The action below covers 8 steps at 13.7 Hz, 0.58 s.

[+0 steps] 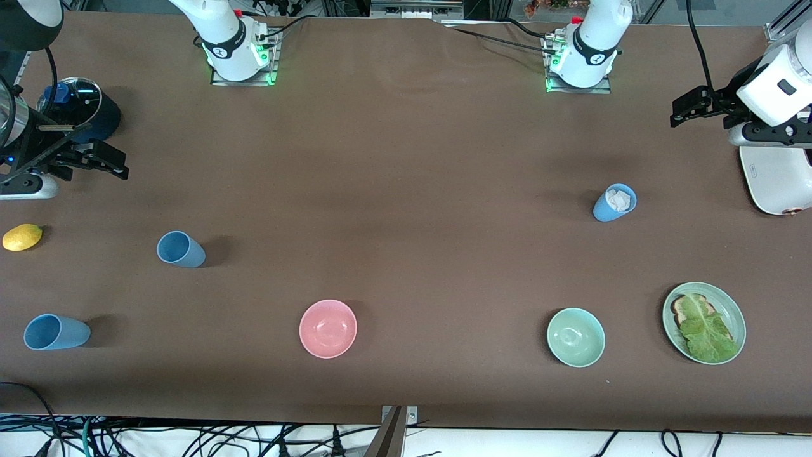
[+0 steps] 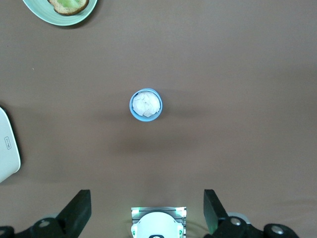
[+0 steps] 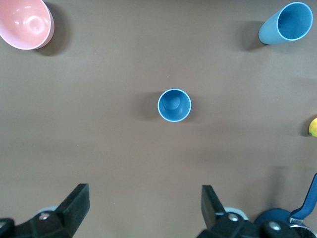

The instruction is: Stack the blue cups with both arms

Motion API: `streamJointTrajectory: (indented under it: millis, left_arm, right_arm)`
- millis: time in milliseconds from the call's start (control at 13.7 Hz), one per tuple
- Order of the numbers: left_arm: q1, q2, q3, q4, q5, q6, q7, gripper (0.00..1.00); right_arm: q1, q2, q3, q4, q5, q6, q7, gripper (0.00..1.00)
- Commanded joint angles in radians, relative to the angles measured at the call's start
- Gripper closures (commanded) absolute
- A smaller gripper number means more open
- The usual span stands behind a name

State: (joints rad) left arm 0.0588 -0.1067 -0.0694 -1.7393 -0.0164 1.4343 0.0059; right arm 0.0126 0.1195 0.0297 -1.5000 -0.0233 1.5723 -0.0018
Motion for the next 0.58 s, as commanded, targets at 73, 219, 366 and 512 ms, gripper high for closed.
streamJointTrajectory:
  millis: [73,219,366,512]
  left_arm:
    - [-0.005,0.01,-0.003,0.023,-0.011,-0.003,0.002,0.0]
    - [-0.005,0.012,-0.003,0.024,-0.011,-0.003,0.002,0.0]
    - [-0.005,0.015,-0.003,0.03,-0.01,-0.003,0.002,0.0]
    - [-0.007,0.015,-0.003,0.034,-0.01,-0.003,0.002,0.0]
  right_arm:
    - [-0.005,-0.014,0.003,0.012,0.01,0.026,-0.012,0.0]
    - [-0.003,-0.014,0.004,0.012,0.01,0.026,-0.012,0.0]
    - [-0.003,-0.014,0.003,0.012,0.01,0.026,-0.012,0.0]
    - [-0.005,-0.011,0.0,0.012,0.01,0.026,-0.012,0.0]
